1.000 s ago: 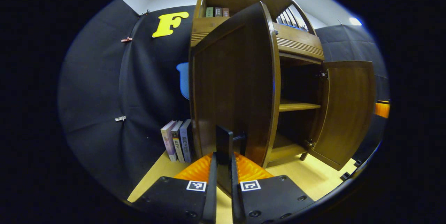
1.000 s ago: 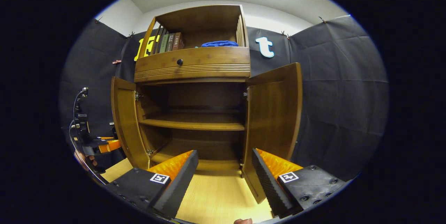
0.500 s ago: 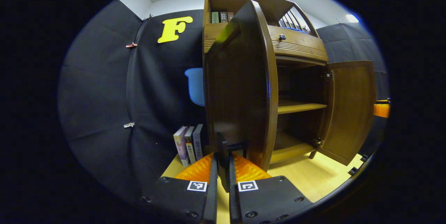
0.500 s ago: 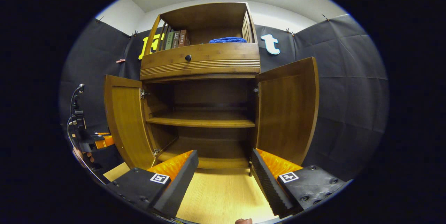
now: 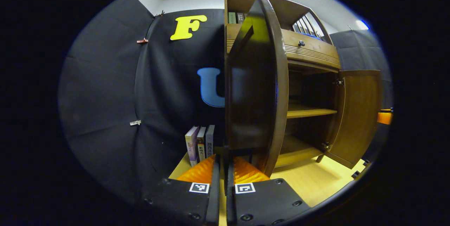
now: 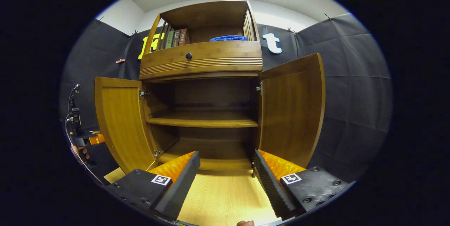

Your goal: Open the right door of the double-door shoe cabinet with the right hand, and open the left door with the left hand.

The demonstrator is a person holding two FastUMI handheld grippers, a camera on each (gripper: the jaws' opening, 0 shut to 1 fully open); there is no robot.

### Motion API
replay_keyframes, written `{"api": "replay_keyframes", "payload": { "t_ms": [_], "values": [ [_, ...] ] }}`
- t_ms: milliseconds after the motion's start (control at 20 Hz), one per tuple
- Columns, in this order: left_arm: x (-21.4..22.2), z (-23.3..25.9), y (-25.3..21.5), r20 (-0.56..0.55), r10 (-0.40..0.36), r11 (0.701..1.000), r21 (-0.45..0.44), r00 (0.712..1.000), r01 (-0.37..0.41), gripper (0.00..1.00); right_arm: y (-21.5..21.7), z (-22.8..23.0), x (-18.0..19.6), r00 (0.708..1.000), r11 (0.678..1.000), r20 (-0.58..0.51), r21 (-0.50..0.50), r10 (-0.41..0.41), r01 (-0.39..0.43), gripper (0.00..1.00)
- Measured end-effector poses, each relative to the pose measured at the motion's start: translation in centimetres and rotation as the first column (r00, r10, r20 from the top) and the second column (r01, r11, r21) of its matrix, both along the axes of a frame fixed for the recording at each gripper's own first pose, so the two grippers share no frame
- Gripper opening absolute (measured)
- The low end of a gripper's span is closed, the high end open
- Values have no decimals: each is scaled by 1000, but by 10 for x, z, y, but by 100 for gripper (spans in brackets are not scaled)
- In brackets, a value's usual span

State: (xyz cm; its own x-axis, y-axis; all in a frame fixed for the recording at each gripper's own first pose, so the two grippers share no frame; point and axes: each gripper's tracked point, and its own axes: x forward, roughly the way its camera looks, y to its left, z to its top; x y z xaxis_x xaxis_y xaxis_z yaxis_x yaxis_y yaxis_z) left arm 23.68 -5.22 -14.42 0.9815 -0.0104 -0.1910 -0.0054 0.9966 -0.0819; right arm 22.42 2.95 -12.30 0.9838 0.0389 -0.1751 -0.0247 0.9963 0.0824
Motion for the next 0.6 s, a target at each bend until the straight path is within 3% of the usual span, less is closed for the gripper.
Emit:
{"api": "replay_keyframes", "payload": {
  "t_ms": [300,500,600],
  "values": [
    [1,3,6,14,0,999,39,1000,-1,14,4,1,2,1000,1000,8,-2,19,-19,98],
    [-3,3,10,9,51,998,31,999,-52,15,1,0,0,999,999,5,-16,32,-32,98],
    [-7,1,9,2,78,997,14,997,-78,21,-1,1,1,1000,999,5,-21,30,-29,98]
  ]
}}
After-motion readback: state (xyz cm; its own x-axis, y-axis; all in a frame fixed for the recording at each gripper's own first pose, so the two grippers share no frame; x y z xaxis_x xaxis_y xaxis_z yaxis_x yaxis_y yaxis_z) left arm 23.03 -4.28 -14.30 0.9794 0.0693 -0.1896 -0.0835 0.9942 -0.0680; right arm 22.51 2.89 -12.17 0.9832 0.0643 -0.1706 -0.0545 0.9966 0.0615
